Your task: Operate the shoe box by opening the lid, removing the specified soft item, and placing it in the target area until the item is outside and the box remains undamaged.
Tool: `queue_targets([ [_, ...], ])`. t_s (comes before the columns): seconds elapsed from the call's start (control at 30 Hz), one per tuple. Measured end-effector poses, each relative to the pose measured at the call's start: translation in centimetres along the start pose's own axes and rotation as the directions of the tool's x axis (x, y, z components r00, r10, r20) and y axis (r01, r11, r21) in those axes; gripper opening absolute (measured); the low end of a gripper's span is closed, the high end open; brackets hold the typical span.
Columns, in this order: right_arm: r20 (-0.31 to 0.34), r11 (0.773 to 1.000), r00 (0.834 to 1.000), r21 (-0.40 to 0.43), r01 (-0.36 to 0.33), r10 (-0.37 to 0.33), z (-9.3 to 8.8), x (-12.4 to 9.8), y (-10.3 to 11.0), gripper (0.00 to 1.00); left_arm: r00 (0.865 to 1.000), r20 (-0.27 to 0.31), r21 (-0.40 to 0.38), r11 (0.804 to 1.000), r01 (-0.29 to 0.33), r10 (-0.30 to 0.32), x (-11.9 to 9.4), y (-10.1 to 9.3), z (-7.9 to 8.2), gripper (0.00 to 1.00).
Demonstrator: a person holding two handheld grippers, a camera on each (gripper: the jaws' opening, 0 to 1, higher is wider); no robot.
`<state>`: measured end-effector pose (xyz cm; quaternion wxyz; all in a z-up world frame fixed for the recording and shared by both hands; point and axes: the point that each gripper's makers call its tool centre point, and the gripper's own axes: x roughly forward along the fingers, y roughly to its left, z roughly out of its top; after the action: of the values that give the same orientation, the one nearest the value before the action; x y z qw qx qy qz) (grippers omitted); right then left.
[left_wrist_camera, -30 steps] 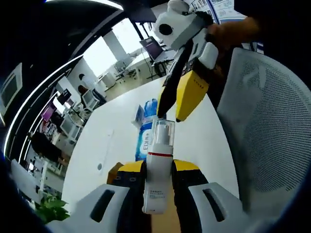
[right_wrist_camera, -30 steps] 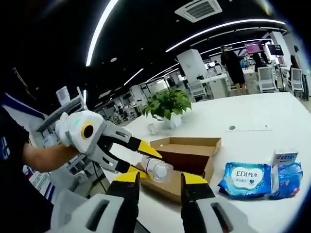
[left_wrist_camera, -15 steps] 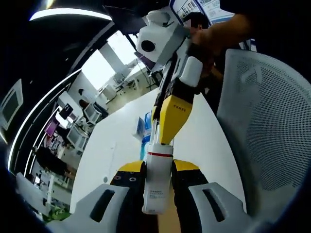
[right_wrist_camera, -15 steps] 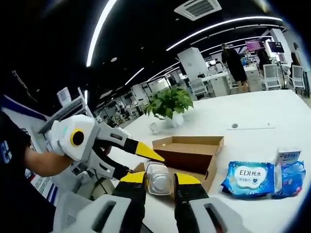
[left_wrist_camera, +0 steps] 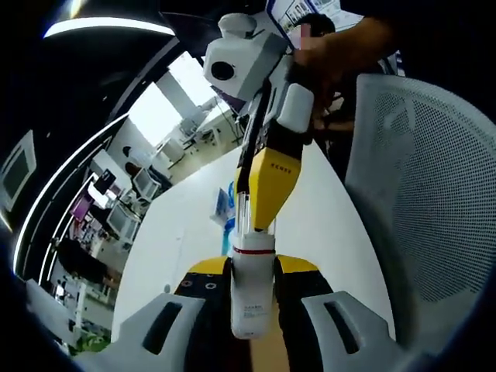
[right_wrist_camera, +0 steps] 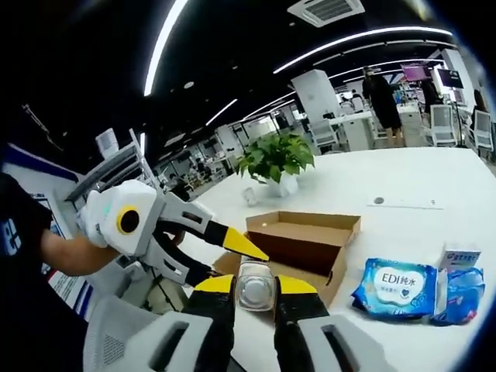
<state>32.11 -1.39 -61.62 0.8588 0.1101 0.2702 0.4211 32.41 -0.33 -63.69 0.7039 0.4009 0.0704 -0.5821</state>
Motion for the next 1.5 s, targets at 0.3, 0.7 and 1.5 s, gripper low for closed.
queue_targets([
  [0.3, -0.05, 0.997, 0.999, -0.075, -0.003, 0.0, -0.1, 0.1, -0.8, 0.13, 1.0, -0.001, -0.065, 0.998, -0.003, 0.002, -0.1, 0.2, -0.6, 0.22],
  [0.7, -0.131, 0.976, 0.991, -0.216, 0.01, -0.039, 0.7, -0.2, -4.4, 0.13, 0.998, -0.039, -0.211, 0.976, -0.057, 0.05, -1.8, 0.4, -3.8, 0.27],
  [1.5, -0.306, 0.817, 0.948, -0.567, -0.109, -0.087, 4.9, 1.0, -11.0, 0.14, 0.972, -0.148, -0.592, 0.771, -0.234, 0.182, -7.6, -1.2, -11.2, 0.45],
])
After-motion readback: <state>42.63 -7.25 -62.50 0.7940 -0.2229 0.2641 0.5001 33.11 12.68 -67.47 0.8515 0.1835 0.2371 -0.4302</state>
